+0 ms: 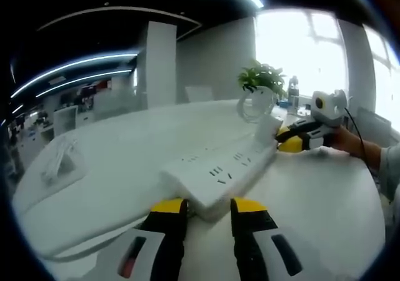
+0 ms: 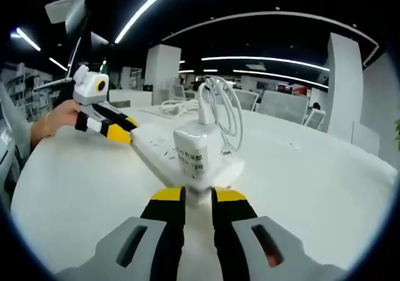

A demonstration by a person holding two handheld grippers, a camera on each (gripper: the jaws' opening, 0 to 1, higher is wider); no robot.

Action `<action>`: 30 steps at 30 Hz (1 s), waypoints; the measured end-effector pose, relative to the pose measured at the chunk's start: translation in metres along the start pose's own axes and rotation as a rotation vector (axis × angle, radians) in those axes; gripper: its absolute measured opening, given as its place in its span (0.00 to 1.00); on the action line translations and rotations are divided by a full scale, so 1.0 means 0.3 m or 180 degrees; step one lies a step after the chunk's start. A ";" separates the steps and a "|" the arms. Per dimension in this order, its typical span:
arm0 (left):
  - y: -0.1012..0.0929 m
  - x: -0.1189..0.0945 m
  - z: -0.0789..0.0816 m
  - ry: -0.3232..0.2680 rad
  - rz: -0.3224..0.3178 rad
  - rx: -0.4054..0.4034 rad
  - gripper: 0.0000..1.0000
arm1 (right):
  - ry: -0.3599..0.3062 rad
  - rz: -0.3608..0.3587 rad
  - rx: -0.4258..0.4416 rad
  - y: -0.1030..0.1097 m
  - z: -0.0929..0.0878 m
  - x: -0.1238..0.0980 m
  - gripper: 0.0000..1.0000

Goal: Straighten the power strip on the desk, plug the charger into it

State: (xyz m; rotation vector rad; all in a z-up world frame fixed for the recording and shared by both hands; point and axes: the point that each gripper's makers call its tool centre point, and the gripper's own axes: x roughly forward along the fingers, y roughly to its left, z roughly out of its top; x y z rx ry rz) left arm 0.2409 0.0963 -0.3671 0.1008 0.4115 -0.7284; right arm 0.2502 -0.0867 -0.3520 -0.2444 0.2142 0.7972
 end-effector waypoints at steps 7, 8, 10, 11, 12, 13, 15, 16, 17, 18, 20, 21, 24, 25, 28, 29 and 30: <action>0.000 -0.017 0.001 -0.0014 0.0035 0.0019 0.31 | -0.0062 -0.0042 0.0080 -0.001 0.015 -0.017 0.16; 0.002 -0.019 0.002 -0.0019 0.0045 0.0020 0.32 | -0.0040 -0.0085 0.0119 -0.010 0.012 -0.021 0.18; 0.006 -0.025 0.005 -0.0021 0.0068 0.0022 0.33 | -0.0026 -0.0095 0.0161 -0.020 0.009 -0.027 0.21; 0.007 -0.030 0.008 -0.0022 0.0081 0.0030 0.34 | -0.0008 -0.0103 0.0235 -0.023 0.006 -0.030 0.21; 0.009 -0.033 0.009 -0.0022 0.0090 0.0034 0.34 | -0.0016 -0.0098 0.0301 -0.022 0.007 -0.033 0.21; 0.013 -0.038 0.012 -0.0027 0.0106 0.0036 0.34 | -0.0013 -0.0096 0.0348 -0.019 0.011 -0.038 0.21; 0.023 -0.054 0.019 -0.0057 0.0150 0.0035 0.34 | -0.0078 -0.0161 0.0359 -0.006 0.035 -0.058 0.21; 0.027 -0.063 0.023 -0.0070 0.0171 0.0038 0.34 | -0.0069 -0.0188 0.0346 -0.002 0.040 -0.065 0.21; 0.036 -0.079 0.034 -0.0118 0.0228 0.0037 0.34 | -0.0098 -0.0304 0.0304 -0.007 0.053 -0.080 0.21; 0.040 -0.090 0.041 -0.0146 0.0265 0.0044 0.34 | -0.0113 -0.0361 0.0304 -0.003 0.059 -0.091 0.21; 0.035 -0.105 0.043 -0.0154 0.0278 0.0031 0.32 | -0.0100 -0.0445 0.0390 -0.001 0.057 -0.108 0.21; 0.024 -0.117 0.046 -0.0161 0.0244 0.0005 0.32 | -0.0075 -0.0505 0.0530 0.007 0.048 -0.127 0.21; -0.029 -0.156 0.028 -0.0139 0.0182 -0.0032 0.32 | -0.0026 -0.0505 0.0778 0.046 0.025 -0.163 0.21; -0.044 -0.166 0.023 -0.0138 0.0174 -0.0019 0.32 | -0.0017 -0.0517 0.0825 0.056 0.020 -0.177 0.22; -0.120 -0.231 -0.019 0.0043 0.0136 -0.0032 0.33 | 0.0114 -0.0563 0.0810 0.092 -0.007 -0.223 0.22; -0.138 -0.244 -0.021 0.0044 0.0122 -0.0034 0.35 | 0.0109 -0.0586 0.0815 0.104 -0.011 -0.234 0.22; -0.159 -0.260 -0.019 0.0006 0.0110 -0.0028 0.36 | 0.0098 -0.0598 0.0816 0.119 -0.014 -0.243 0.23</action>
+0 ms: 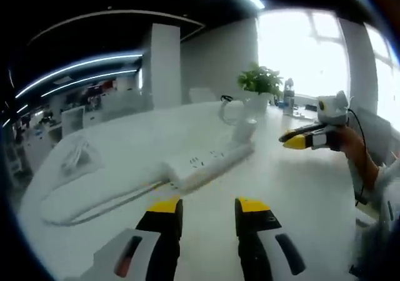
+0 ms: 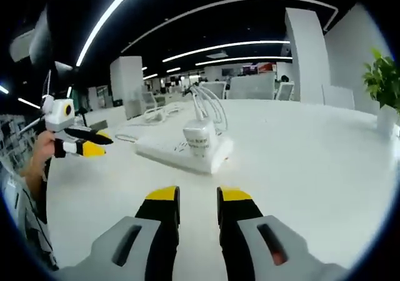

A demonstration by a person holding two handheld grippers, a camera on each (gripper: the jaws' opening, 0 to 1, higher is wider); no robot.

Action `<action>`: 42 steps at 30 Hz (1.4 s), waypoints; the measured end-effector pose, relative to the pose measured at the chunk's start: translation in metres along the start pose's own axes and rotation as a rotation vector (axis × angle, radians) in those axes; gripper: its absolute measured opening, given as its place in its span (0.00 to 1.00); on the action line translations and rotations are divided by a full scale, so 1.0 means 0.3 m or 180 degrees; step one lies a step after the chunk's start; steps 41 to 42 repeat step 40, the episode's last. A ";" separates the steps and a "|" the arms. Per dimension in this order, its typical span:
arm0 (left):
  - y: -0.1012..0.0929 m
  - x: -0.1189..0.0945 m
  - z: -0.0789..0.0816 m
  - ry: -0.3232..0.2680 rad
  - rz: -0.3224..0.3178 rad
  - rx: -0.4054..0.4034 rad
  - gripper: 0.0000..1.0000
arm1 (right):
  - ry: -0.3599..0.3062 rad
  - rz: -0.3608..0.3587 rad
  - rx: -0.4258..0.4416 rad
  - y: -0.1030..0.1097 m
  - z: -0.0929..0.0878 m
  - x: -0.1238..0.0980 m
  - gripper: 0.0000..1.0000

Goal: Straighten the power strip on the desk, plug the charger into it

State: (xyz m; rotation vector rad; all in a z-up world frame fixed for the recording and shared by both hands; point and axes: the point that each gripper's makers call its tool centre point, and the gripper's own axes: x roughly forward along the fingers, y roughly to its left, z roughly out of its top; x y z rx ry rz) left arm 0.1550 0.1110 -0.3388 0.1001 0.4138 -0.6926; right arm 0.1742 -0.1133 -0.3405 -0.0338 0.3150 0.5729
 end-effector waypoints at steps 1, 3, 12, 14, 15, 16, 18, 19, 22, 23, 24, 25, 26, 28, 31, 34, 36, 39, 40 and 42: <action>-0.012 -0.008 0.012 -0.0089 -0.0005 0.0002 0.37 | -0.0008 0.0007 0.0017 0.012 -0.006 -0.011 0.23; -0.041 -0.043 0.022 -0.0178 -0.0017 -0.0033 0.37 | -0.0041 -0.0001 0.0045 0.038 -0.011 -0.034 0.23; -0.034 -0.198 0.010 -0.0402 0.0421 -0.0013 0.37 | -0.0019 -0.0105 -0.0291 0.115 -0.032 -0.116 0.29; -0.022 -0.222 -0.013 -0.0359 0.0520 -0.0010 0.37 | -0.0025 -0.0060 -0.0243 0.133 -0.035 -0.132 0.29; -0.016 -0.237 -0.030 -0.0313 0.0584 0.0002 0.37 | -0.0044 -0.0034 -0.0200 0.142 -0.033 -0.141 0.29; -0.014 -0.250 -0.043 -0.0285 0.0623 0.0001 0.37 | -0.0054 -0.0021 -0.0172 0.147 -0.031 -0.147 0.29; -0.016 -0.276 -0.060 -0.0277 0.0657 -0.0049 0.38 | -0.0099 -0.0011 -0.0128 0.153 -0.020 -0.167 0.29; -0.021 -0.290 -0.068 -0.0277 0.0669 -0.0075 0.38 | -0.0129 -0.0035 -0.0121 0.152 -0.011 -0.178 0.29; -0.030 -0.314 -0.068 -0.0294 0.0695 -0.0079 0.39 | -0.0158 -0.0168 -0.0167 0.132 0.003 -0.200 0.29; -0.031 -0.317 -0.066 -0.0298 0.0708 -0.0064 0.39 | -0.0163 -0.0197 -0.0177 0.127 0.006 -0.205 0.29; -0.030 -0.319 -0.063 -0.0302 0.0718 -0.0054 0.40 | -0.0167 -0.0216 -0.0181 0.123 0.007 -0.208 0.29; -0.028 -0.320 -0.061 -0.0309 0.0729 -0.0049 0.40 | -0.0172 -0.0230 -0.0176 0.120 0.008 -0.210 0.29; -0.028 -0.319 -0.059 -0.0315 0.0733 -0.0045 0.40 | -0.0170 -0.0237 -0.0167 0.119 0.006 -0.211 0.29; -0.019 -0.306 -0.054 -0.0319 0.0740 -0.0020 0.40 | -0.0160 -0.0242 -0.0164 0.120 0.002 -0.211 0.29; -0.012 -0.286 -0.060 -0.0295 0.0697 0.0010 0.40 | -0.0107 -0.0217 -0.0175 0.127 -0.013 -0.205 0.29; -0.019 -0.288 -0.070 -0.0258 0.0659 0.0015 0.40 | -0.0097 -0.0186 -0.0165 0.134 -0.017 -0.200 0.29; -0.023 -0.295 -0.074 -0.0241 0.0645 0.0024 0.40 | -0.0095 -0.0184 -0.0167 0.135 -0.017 -0.199 0.29; -0.026 -0.302 -0.074 -0.0245 0.0622 0.0002 0.40 | -0.0085 -0.0188 -0.0156 0.131 -0.020 -0.192 0.29; -0.027 -0.303 -0.074 -0.0240 0.0627 0.0003 0.40 | -0.0078 -0.0189 -0.0152 0.130 -0.022 -0.190 0.28; -0.027 -0.303 -0.074 -0.0240 0.0627 0.0003 0.40 | -0.0078 -0.0189 -0.0152 0.130 -0.022 -0.190 0.28</action>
